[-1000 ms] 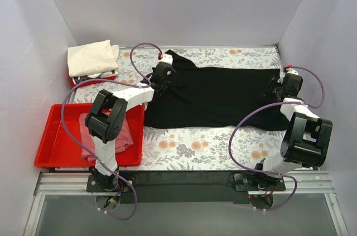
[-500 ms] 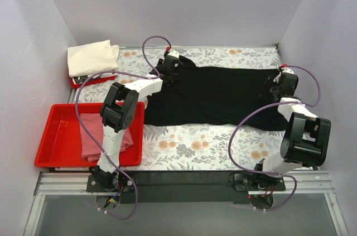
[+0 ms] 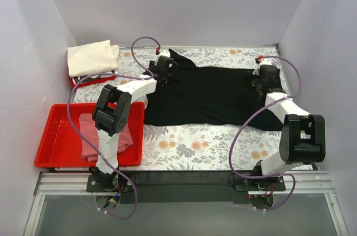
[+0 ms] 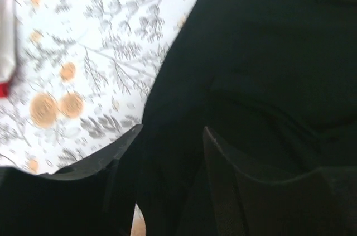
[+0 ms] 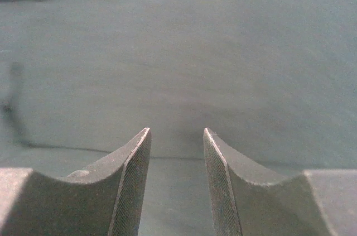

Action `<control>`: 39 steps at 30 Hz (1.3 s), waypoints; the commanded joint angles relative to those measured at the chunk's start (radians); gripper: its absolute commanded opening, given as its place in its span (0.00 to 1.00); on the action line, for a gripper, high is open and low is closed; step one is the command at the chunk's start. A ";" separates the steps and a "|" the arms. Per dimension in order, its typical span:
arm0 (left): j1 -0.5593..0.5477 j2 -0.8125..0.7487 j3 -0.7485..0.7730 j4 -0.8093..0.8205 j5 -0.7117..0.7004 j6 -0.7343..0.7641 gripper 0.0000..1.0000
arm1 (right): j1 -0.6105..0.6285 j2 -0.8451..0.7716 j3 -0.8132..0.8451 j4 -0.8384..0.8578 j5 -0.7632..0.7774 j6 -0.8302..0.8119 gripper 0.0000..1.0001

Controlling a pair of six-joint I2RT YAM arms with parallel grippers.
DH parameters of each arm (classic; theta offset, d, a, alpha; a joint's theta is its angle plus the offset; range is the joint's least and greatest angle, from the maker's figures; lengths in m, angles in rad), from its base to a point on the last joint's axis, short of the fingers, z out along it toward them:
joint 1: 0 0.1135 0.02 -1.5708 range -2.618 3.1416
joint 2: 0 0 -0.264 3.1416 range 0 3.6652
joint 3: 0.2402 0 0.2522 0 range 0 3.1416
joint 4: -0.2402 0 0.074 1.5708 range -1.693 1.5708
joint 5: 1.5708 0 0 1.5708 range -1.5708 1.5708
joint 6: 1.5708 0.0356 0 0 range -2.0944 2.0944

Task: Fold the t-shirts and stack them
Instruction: Fold the tshirt

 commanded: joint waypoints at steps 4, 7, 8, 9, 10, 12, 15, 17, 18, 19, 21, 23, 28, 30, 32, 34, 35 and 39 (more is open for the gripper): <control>-0.001 -0.199 -0.199 -0.003 0.200 -0.227 0.41 | 0.188 0.093 0.184 0.026 0.011 -0.029 0.38; -0.007 -0.251 -0.288 0.077 0.263 -0.259 0.41 | 0.268 0.193 0.295 0.027 0.003 -0.027 0.36; -0.012 -0.260 -0.322 0.089 0.271 -0.265 0.41 | 0.301 0.220 0.354 0.027 0.006 -0.024 0.36; -0.012 -0.266 -0.330 0.097 0.276 -0.268 0.41 | 0.317 0.281 0.384 0.026 0.000 -0.023 0.36; -0.013 -0.271 -0.339 0.103 0.280 -0.270 0.40 | 0.329 0.315 0.422 0.024 -0.002 -0.023 0.36; -0.013 -0.269 -0.356 0.108 0.280 -0.271 0.40 | 0.358 0.412 0.523 0.003 -0.009 -0.018 0.35; -0.013 -0.257 -0.379 0.105 0.270 -0.274 0.40 | 0.387 0.522 0.641 -0.025 -0.034 -0.013 0.34; -0.013 -0.257 -0.391 0.105 0.265 -0.279 0.40 | 0.412 0.566 0.691 -0.046 -0.037 -0.013 0.34; -0.013 -0.257 -0.397 0.103 0.261 -0.281 0.40 | 0.420 0.596 0.711 -0.055 -0.034 -0.018 0.34; -0.013 -0.262 -0.407 0.105 0.260 -0.281 0.40 | 0.426 0.609 0.740 -0.062 -0.028 -0.021 0.34; -0.013 -0.268 -0.414 0.105 0.248 -0.281 0.40 | 0.446 0.632 0.752 -0.087 -0.011 -0.026 0.34; -0.013 -0.272 -0.424 0.103 0.248 -0.279 0.40 | 0.458 0.638 0.751 -0.094 -0.002 -0.029 0.34; -0.013 -0.280 -0.434 0.105 0.259 -0.282 0.40 | 0.475 0.652 0.735 -0.095 0.006 -0.032 0.34; -0.013 -0.282 -0.437 0.105 0.265 -0.284 0.39 | 0.479 0.659 0.734 -0.097 0.006 -0.033 0.34; -0.013 -0.285 -0.440 0.105 0.264 -0.282 0.39 | 0.487 0.664 0.734 -0.101 0.018 -0.038 0.34; -0.013 -0.286 -0.442 0.105 0.262 -0.284 0.39 | 0.490 0.673 0.738 -0.109 0.041 -0.042 0.34; -0.013 -0.288 -0.442 0.105 0.264 -0.282 0.39 | 0.490 0.675 0.740 -0.114 0.043 -0.046 0.34; -0.013 -0.295 -0.448 0.105 0.267 -0.282 0.39 | 0.492 0.693 0.749 -0.126 0.046 -0.047 0.34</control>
